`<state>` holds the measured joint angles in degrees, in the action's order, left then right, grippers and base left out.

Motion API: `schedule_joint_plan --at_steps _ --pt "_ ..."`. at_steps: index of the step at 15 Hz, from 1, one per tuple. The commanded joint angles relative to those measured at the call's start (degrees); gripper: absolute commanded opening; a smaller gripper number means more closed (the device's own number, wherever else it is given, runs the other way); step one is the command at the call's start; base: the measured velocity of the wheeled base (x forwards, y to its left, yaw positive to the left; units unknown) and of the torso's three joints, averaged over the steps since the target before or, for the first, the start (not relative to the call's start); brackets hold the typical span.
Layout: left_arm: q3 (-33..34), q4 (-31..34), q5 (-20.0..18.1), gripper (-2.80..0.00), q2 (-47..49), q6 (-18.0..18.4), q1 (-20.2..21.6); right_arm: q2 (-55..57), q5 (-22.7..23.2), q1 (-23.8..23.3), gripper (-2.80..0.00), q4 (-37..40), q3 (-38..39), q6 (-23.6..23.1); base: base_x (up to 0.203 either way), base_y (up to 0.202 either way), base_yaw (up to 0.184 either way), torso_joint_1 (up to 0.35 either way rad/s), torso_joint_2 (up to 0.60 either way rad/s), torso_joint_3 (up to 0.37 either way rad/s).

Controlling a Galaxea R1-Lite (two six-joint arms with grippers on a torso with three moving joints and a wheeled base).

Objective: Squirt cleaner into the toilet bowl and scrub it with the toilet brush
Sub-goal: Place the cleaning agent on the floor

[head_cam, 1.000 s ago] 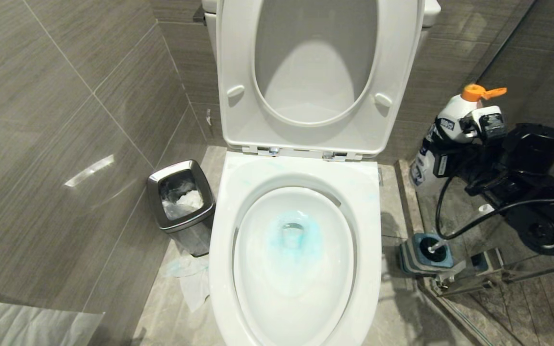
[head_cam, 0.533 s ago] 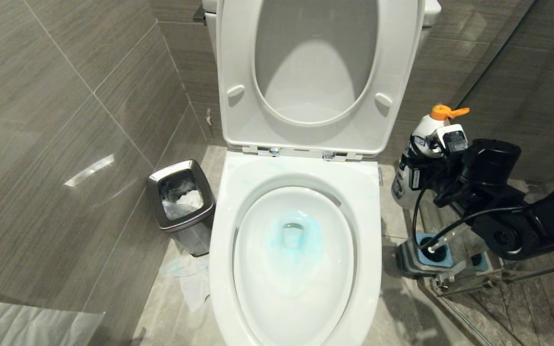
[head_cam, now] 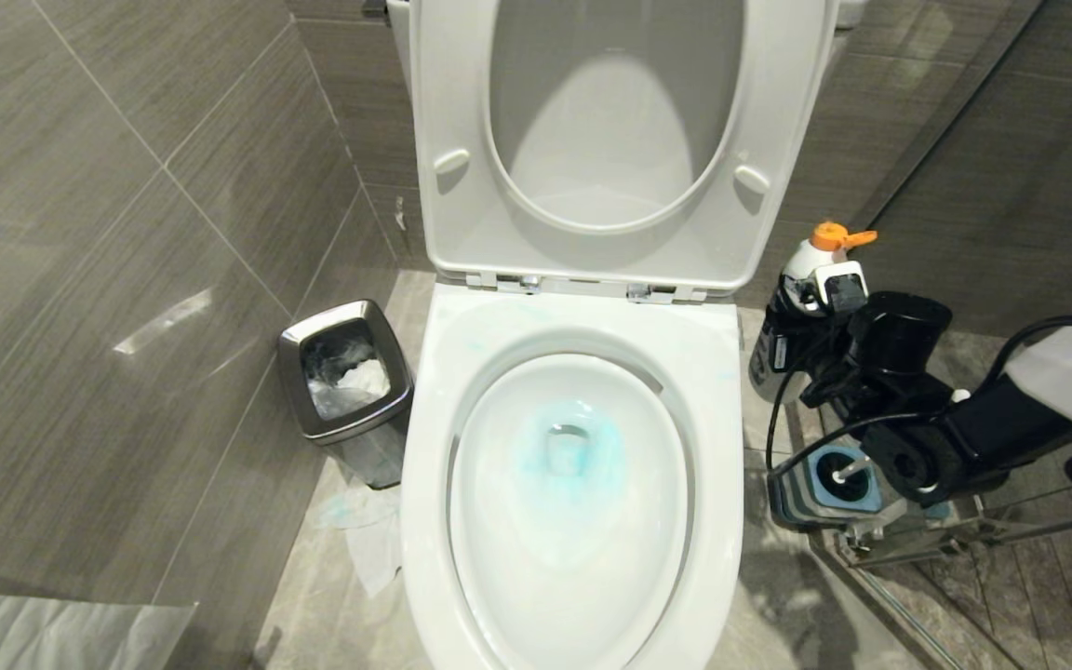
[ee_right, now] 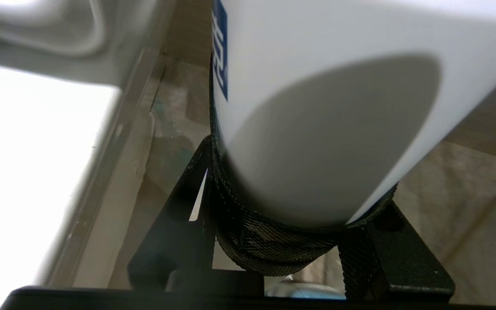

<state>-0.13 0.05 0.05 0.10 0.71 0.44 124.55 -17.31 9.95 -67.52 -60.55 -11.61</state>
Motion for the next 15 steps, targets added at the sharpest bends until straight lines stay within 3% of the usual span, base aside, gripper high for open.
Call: schedule_joint_plan --at_steps 1,7,15 --pt "0.04 -0.04 0.04 -2.80 -0.01 -0.09 0.09 8.39 -0.11 0.08 -2.80 -4.49 -3.48 -0.08 0.000 0.000 0.000 0.004 0.00 -0.191" --pt "0.05 -0.22 0.04 -2.80 -0.01 -0.09 0.00 18.39 0.30 -0.09 -2.80 -5.14 -18.07 0.41 0.000 0.000 0.000 0.003 0.00 -0.193" --pt "0.05 -0.31 0.04 -2.80 -0.01 -0.40 0.00 20.07 0.61 -1.55 -2.80 -1.65 -25.49 0.44 0.000 0.000 0.000 0.003 0.00 -0.197"
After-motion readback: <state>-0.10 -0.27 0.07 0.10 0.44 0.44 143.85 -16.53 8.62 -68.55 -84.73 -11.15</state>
